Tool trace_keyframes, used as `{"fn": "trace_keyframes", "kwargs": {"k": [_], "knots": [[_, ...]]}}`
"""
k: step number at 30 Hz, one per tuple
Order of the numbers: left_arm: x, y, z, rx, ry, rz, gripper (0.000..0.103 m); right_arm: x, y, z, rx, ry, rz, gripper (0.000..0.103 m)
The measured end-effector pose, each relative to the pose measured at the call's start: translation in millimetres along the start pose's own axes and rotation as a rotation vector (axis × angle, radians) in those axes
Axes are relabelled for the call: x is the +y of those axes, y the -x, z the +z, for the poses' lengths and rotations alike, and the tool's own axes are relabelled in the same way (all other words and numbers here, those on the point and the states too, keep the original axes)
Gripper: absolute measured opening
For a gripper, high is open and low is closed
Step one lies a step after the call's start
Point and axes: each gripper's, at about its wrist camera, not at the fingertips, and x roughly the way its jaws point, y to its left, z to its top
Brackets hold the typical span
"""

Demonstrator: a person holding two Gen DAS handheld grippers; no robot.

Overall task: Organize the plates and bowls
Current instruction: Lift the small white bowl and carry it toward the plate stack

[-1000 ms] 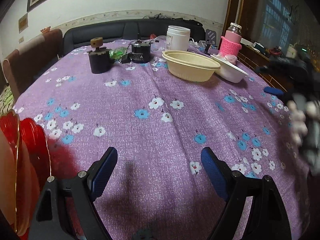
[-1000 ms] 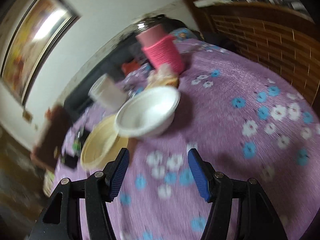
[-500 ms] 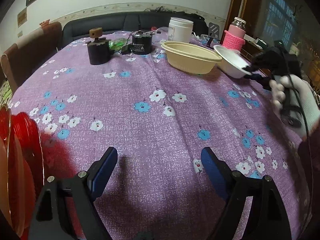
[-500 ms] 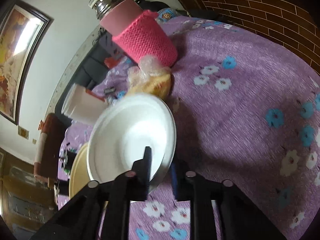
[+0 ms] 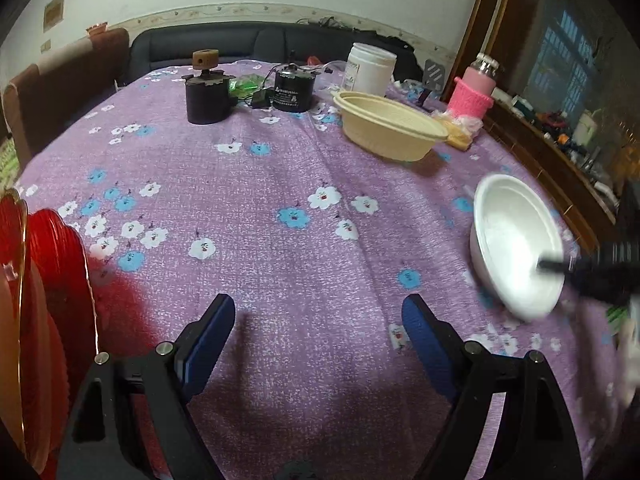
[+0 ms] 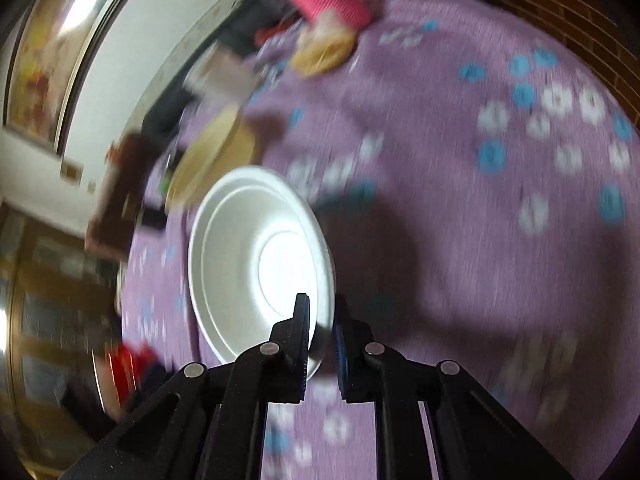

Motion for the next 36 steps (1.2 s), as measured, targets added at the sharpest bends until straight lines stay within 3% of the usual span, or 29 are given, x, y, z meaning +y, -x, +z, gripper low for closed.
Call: {"fn": "trace_keyframes", "kwargs": {"k": [6, 11, 15, 19, 20, 26, 33, 36], "knots": [[2.8, 11.2, -1.9, -0.007, 0.031, -0.053, 0.085, 27.1, -4.7, -57.9, 0.109, 0.112, 0.068, 0.012], [-5.7, 25.3, -7.1, 0.023, 0.028, -0.066, 0.085, 35.4, -7.3, -69.4, 0.117, 0.160, 0.093, 0.013], [-15.9, 26.8, -4.4, 0.076, 0.013, -0.088, 0.085, 31.0, -1.5, -63.0, 0.028, 0.153, 0.043, 0.020], [-25.3, 22.8, 6.1, 0.116, 0.003, -0.095, 0.085, 19.2, 13.1, -62.6, -0.074, 0.127, 0.033, 0.045], [-26.2, 20.8, 8.2, 0.127, 0.008, -0.097, 0.085, 16.3, 14.9, -61.8, -0.091, 0.119, 0.032, 0.046], [-37.2, 3.9, 26.3, 0.203, 0.062, -0.132, 0.085, -6.0, 29.1, -54.0, -0.170, 0.045, 0.044, 0.047], [-75.9, -35.1, 43.2, 0.232, -0.004, -0.097, 0.087, -13.6, 27.3, -42.0, -0.216, 0.014, 0.050, 0.046], [-83.6, -60.5, 45.2, 0.292, 0.037, -0.128, 0.087, -13.8, 25.5, -40.7, -0.227, 0.025, 0.036, 0.035]]}}
